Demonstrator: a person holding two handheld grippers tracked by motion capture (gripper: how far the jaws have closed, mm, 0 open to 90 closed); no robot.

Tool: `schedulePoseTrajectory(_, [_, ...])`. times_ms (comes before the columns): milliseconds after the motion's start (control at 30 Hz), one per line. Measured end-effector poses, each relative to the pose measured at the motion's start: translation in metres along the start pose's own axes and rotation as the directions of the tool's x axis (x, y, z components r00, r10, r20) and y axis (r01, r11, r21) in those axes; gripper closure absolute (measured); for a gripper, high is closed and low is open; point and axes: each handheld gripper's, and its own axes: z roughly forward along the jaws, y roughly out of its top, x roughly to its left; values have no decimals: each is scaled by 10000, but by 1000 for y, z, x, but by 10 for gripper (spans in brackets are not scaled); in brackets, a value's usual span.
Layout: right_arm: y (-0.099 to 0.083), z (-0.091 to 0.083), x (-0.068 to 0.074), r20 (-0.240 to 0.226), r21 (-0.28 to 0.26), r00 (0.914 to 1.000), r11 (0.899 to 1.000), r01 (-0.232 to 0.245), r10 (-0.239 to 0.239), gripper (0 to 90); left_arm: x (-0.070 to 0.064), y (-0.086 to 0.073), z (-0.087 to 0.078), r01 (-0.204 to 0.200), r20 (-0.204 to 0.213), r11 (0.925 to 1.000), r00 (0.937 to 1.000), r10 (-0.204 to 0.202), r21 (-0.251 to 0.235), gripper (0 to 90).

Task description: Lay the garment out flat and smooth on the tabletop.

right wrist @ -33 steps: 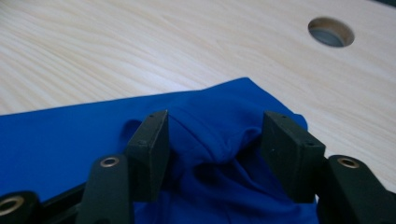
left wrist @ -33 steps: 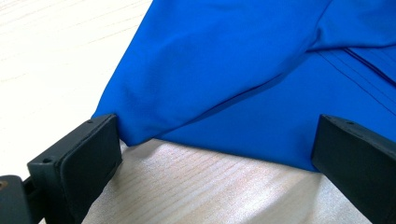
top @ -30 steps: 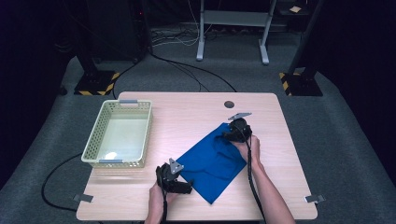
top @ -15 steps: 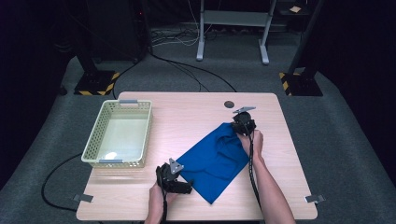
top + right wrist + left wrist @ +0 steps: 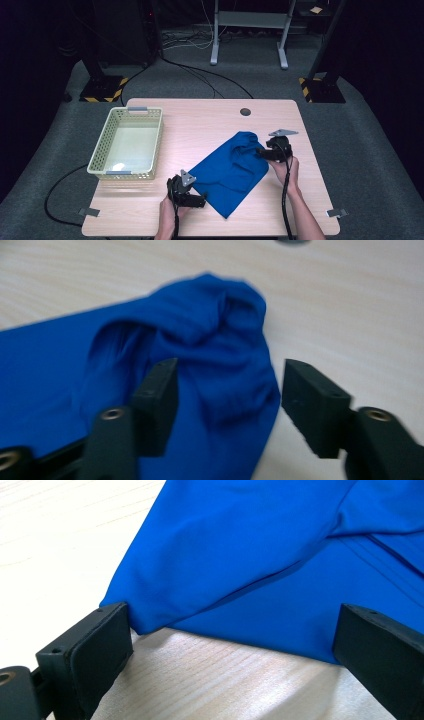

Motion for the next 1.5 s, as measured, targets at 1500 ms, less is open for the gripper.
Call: schedulePoseTrajectory(1500, [-72, -4, 14, 553, 255, 9984, 9996, 118, -132, 89, -73, 39, -2, -1889, 1305, 9795, 9717, 1967, -696, 151])
